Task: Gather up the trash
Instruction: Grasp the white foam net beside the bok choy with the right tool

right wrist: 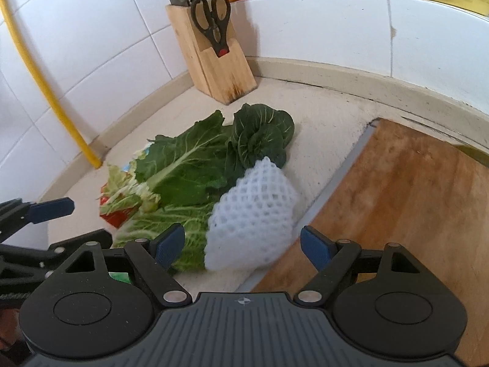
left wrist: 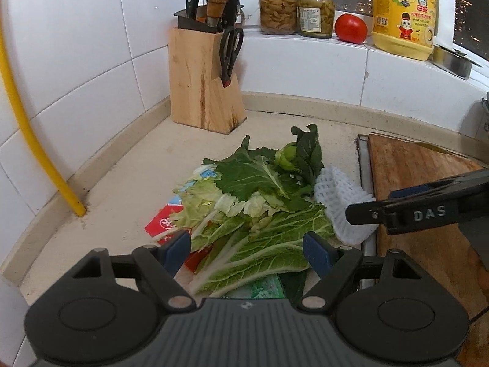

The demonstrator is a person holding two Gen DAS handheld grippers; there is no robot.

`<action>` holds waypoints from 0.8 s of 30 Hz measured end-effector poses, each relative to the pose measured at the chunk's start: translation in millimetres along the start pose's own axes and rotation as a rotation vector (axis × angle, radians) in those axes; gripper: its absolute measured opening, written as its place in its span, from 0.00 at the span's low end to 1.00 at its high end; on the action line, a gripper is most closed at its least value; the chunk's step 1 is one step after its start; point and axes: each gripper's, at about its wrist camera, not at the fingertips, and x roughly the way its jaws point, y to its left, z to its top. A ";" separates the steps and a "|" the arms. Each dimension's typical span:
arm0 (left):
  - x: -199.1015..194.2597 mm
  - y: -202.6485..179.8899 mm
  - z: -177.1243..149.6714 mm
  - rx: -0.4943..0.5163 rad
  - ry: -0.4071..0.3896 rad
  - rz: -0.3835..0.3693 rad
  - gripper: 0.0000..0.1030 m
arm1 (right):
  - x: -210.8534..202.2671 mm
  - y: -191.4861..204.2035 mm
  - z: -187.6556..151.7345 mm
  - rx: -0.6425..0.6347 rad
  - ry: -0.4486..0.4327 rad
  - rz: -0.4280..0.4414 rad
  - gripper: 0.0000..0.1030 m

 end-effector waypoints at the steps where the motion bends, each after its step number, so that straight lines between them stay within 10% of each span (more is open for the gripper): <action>1: 1.8 1.0 0.1 -0.003 0.003 0.001 0.74 | 3.2 1.2 1.4 -0.007 0.004 -0.002 0.85; 8: 10.8 14.6 -1.7 -0.022 0.013 0.011 0.74 | 26.8 9.6 9.8 -0.073 0.033 -0.017 0.82; 24: 26.7 23.7 33.9 -0.010 -0.028 -0.051 0.74 | 39.8 -0.4 14.9 -0.040 0.074 0.009 0.36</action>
